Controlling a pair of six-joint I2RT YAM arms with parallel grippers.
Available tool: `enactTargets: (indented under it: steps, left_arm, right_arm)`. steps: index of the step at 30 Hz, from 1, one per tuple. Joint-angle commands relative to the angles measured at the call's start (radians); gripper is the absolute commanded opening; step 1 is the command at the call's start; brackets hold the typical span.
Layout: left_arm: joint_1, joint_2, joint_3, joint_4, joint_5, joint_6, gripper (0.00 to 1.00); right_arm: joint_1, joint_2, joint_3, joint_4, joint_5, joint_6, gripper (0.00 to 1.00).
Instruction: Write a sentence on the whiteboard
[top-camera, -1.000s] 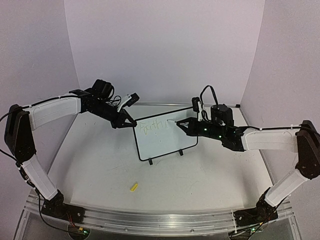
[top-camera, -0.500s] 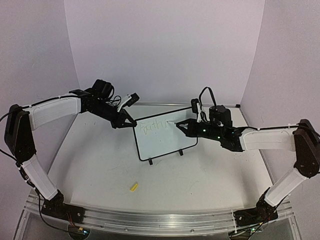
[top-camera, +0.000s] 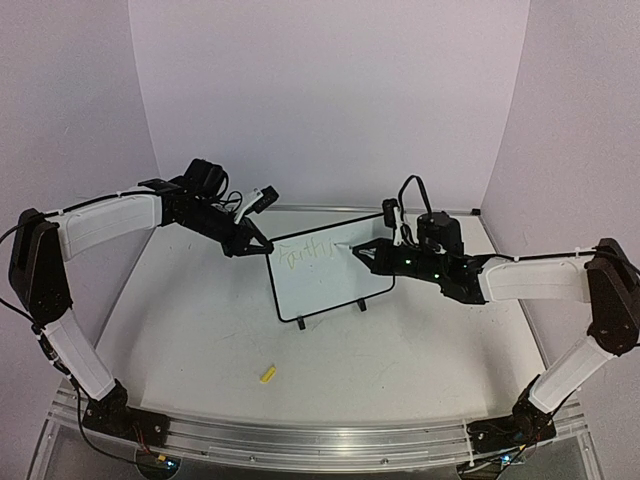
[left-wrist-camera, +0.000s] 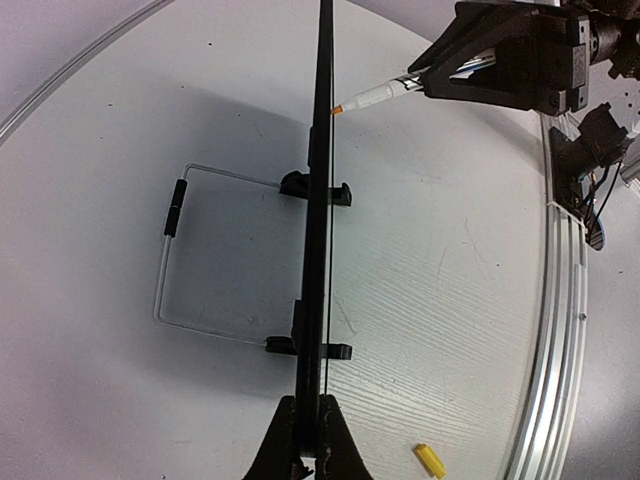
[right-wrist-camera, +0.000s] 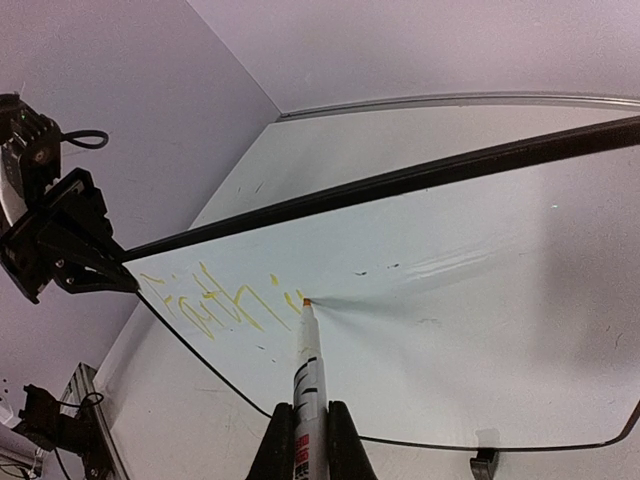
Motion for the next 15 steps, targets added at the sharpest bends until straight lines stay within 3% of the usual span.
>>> enactTargets:
  steps: [1,15]
  left_arm:
    - [-0.023,0.042,-0.015,-0.110,-0.051,0.031,0.00]
    - [-0.023,0.039,-0.016,-0.112,-0.053,0.031,0.00]
  right_arm:
    - [0.002,0.020,-0.022,0.003,0.021,0.018,0.00]
    - [0.002,0.021,-0.016,0.001,0.014,0.022,0.00]
